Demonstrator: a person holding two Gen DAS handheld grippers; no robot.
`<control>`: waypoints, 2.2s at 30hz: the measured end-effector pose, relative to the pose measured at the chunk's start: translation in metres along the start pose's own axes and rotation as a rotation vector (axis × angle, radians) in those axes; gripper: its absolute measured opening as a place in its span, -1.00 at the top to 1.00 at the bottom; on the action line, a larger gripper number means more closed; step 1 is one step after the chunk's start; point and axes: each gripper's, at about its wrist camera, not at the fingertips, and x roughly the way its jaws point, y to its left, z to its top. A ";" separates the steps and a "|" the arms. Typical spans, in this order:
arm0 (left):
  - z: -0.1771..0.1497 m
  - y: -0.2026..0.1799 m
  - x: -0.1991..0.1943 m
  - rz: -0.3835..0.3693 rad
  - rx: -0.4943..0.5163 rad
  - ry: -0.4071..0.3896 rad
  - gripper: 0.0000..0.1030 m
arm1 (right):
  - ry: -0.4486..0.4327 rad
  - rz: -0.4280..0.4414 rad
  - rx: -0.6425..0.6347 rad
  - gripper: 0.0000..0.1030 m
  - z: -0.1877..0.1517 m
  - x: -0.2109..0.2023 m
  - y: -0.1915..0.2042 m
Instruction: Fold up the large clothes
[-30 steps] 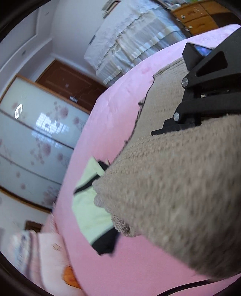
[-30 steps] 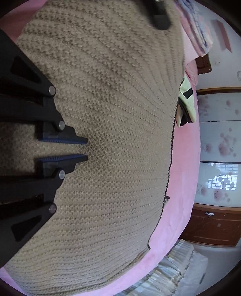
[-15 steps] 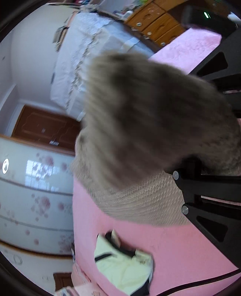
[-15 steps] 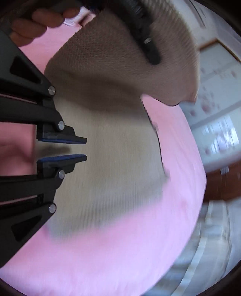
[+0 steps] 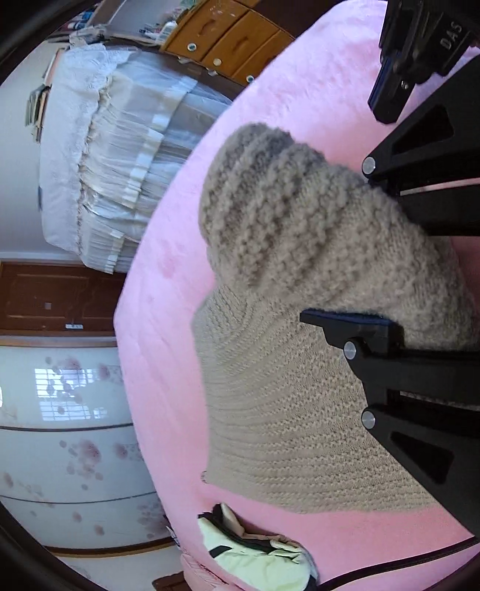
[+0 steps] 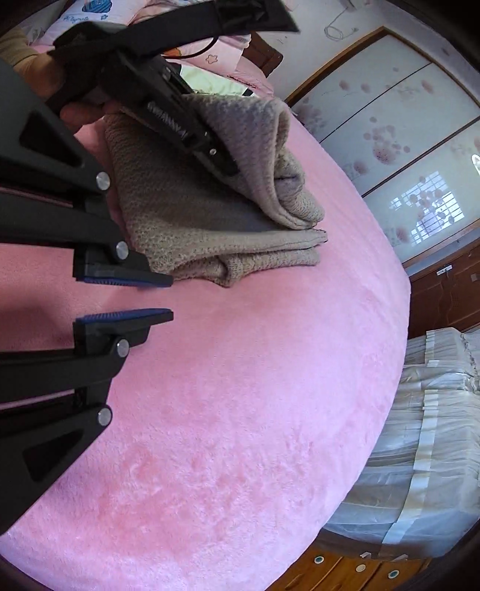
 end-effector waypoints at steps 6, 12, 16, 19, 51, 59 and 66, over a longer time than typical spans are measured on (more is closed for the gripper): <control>-0.022 -0.022 0.010 -0.023 0.059 0.069 0.69 | 0.011 -0.009 0.015 0.76 0.001 0.002 -0.009; -0.035 -0.024 0.008 -0.016 0.111 0.108 0.51 | 0.055 -0.006 0.004 0.76 0.007 0.010 -0.002; -0.030 -0.020 -0.016 -0.112 0.072 0.143 -0.25 | 0.043 0.031 0.010 0.69 0.014 0.001 0.001; -0.030 -0.017 -0.045 -0.165 0.064 0.150 -0.30 | 0.034 0.066 0.008 0.46 0.021 -0.009 0.007; -0.021 0.149 -0.002 -0.014 -0.317 0.260 -0.46 | 0.153 0.149 -0.149 0.58 0.092 0.069 0.076; -0.042 0.131 0.019 0.027 -0.263 0.297 -0.43 | 0.146 -0.011 -0.167 0.52 0.059 0.100 0.056; -0.017 0.136 -0.012 0.003 -0.204 0.280 -0.43 | 0.126 -0.030 -0.227 0.22 0.081 0.062 0.069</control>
